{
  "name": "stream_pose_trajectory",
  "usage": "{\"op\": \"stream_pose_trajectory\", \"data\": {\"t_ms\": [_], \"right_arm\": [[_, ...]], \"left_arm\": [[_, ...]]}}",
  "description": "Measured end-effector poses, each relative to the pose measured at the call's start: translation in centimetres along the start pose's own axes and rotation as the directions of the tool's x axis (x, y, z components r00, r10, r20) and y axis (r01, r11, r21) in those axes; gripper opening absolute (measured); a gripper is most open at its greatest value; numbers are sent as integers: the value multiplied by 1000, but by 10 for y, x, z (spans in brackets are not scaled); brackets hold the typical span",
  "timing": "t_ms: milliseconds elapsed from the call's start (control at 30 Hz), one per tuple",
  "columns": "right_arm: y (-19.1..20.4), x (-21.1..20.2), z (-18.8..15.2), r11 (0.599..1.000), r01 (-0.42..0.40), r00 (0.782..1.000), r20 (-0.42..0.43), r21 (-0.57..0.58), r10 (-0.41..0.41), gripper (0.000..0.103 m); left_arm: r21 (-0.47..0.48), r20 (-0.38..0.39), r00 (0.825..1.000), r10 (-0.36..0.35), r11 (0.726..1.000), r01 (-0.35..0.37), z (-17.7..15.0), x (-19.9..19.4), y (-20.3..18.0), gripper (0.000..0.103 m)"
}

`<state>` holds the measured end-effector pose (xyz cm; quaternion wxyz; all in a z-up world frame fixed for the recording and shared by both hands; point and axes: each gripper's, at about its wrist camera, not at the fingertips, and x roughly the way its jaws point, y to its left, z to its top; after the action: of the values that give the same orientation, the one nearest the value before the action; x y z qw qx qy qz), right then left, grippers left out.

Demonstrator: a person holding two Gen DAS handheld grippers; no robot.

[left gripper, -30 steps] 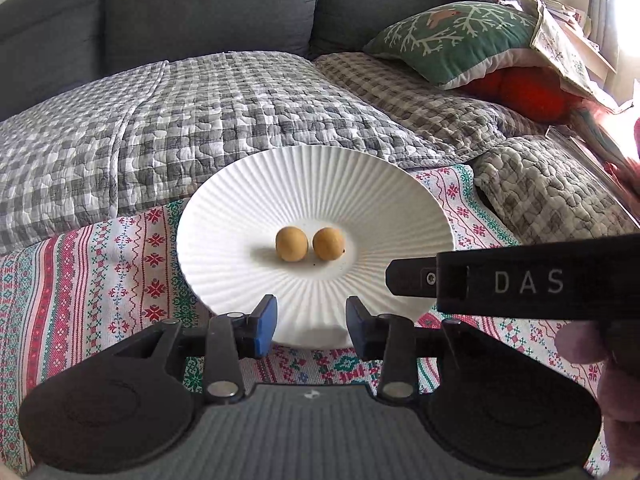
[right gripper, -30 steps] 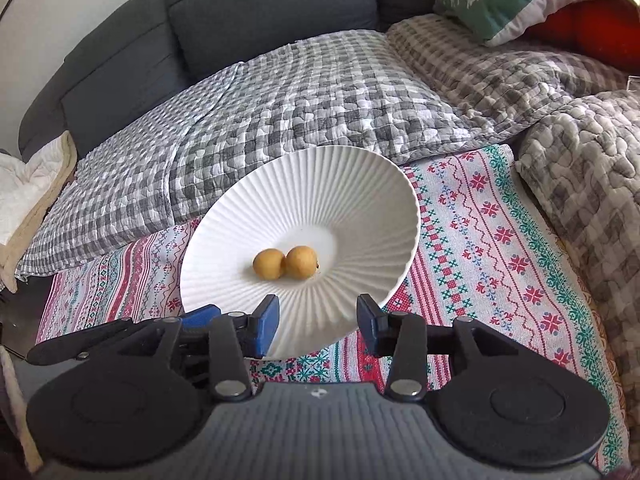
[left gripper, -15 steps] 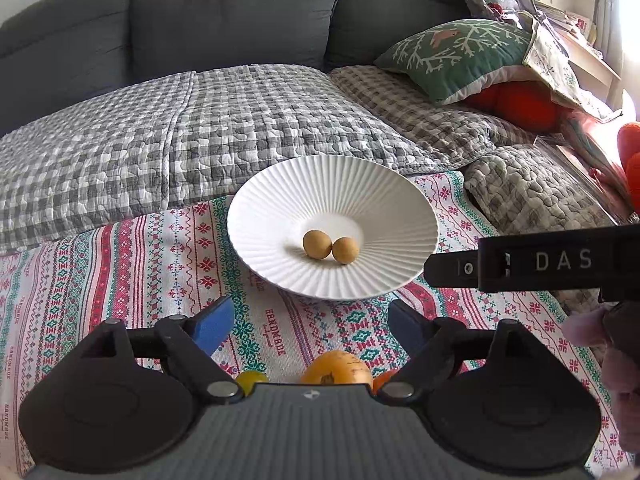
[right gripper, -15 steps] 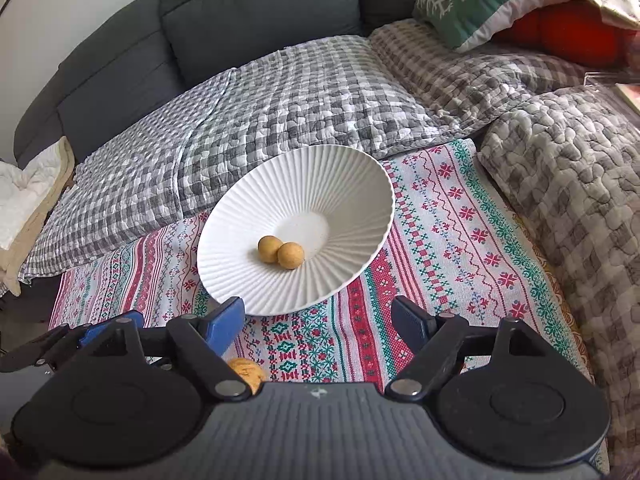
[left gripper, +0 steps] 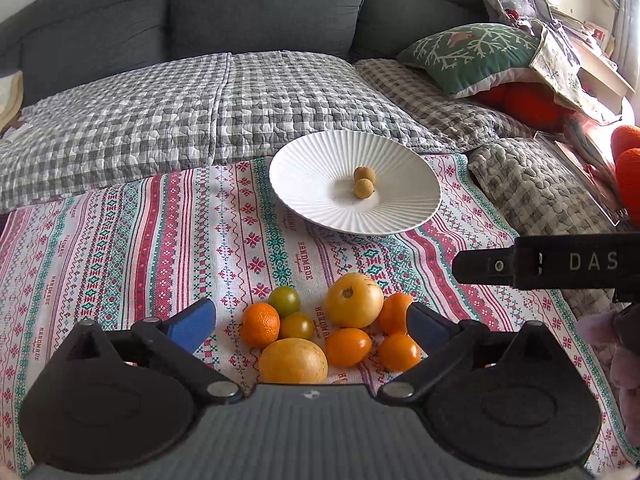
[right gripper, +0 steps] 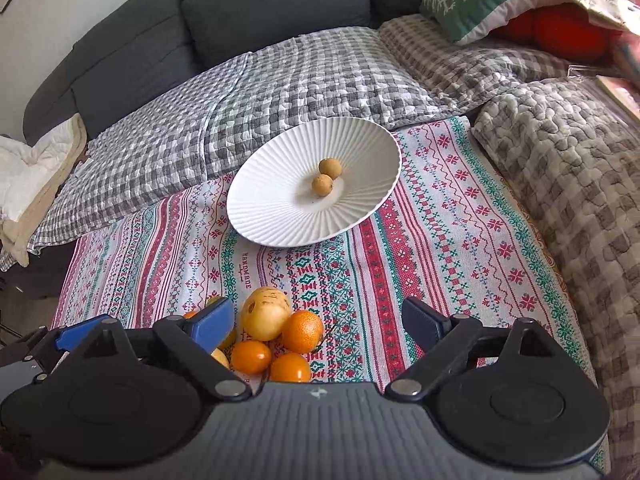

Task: Organize fruits
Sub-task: 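Move the right tool back to the fruit cluster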

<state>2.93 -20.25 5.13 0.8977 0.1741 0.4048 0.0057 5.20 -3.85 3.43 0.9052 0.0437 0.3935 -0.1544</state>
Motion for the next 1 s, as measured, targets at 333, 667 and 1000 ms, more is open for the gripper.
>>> {"op": "stream_pose_trajectory", "data": {"t_ms": [333,667,1000], "right_arm": [[13,-8,-27,998,1,1000,-6,-59,-1,95],[10,-1,-43,1000,8,997,-75,-26,-10,96],[8,6,-44,994,60,994,-84,-87,-68,96]], "left_arm": [[-24,-32,999,28,999,-29,-31,-15,11,94],[-64,-91,993,77,995,-83,-47,-7,39,94],[23,-35,996,88,996,-87,-63,-6,46,94]]}}
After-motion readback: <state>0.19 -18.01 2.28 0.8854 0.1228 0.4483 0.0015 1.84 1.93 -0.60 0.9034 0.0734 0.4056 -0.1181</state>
